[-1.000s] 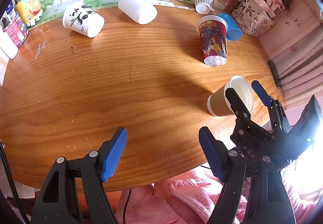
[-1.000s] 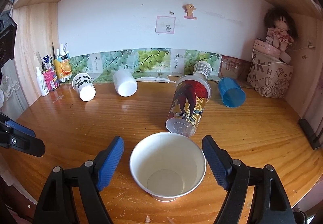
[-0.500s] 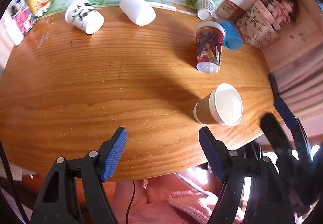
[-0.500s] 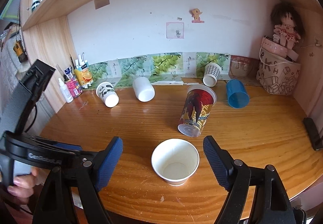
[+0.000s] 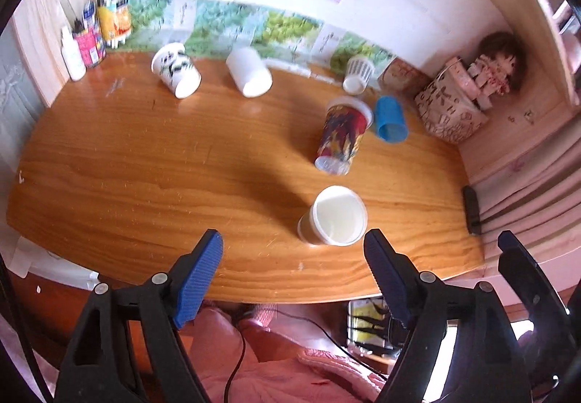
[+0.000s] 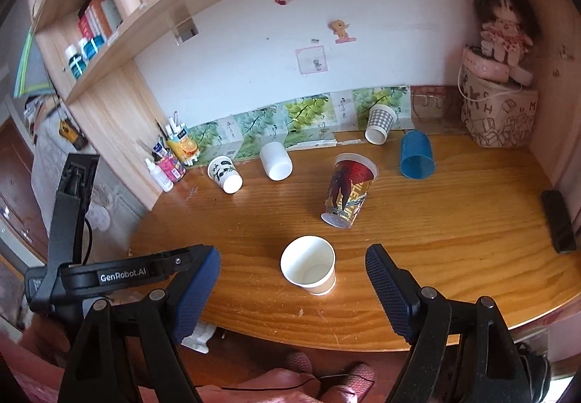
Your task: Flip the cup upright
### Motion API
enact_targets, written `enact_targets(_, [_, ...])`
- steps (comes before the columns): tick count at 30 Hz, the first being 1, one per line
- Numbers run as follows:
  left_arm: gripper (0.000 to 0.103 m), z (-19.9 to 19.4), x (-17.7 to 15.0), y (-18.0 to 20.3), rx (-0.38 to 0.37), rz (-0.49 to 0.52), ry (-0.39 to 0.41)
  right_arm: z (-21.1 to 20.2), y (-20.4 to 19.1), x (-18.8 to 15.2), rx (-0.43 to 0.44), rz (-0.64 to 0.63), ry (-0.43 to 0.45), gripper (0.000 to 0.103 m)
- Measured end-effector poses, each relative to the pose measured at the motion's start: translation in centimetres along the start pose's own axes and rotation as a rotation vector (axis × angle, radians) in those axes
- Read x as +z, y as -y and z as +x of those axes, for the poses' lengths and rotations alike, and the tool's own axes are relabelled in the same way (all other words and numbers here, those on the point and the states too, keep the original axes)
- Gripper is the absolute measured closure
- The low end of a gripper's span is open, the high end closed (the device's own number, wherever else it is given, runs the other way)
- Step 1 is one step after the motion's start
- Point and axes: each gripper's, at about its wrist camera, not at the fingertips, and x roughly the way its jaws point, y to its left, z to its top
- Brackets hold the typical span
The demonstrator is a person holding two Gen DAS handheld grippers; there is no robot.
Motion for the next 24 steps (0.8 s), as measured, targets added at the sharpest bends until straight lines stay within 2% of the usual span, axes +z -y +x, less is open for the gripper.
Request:
enact_targets(3, [0.016, -1.9, 0.0, 1.6, -0.001, 0.029, 0.086, -1.7, 0.4, 0.7, -0.061, -0.036, 0.048, 0.020])
enact_targets(7, [0.015, -4.5, 0.1, 3.8, 0.045, 0.062, 0.220, -4.0, 0.9, 1.0, -0.055, -0.038, 0.107, 0.020])
enact_targets(12, [0.010, -6.9, -0.3, 5.7, 0.169, 0.071, 0.398, -5.2, 0.9, 0.9, -0.037, -0.068, 0.151, 0.020])
enact_targets(17, [0.006, -7.9, -0.5, 6.2, 0.209, 0.080, 0.478, -5.0, 1.4, 1.4, -0.023, -0.076, 0.164, 0.020])
enact_targets(19, [0.006, -7.8, -0.4, 6.4, 0.223, 0.096, 0.491, -4.8, 1.7, 1.5, -0.011, -0.067, 0.161, 0.014])
enact_targets(24, [0.004, -7.7, -0.8, 7.6, 0.294, 0.125, 0.518, -4.0, 2.0, 1.7, 0.009, -0.066, 0.144, 0.014])
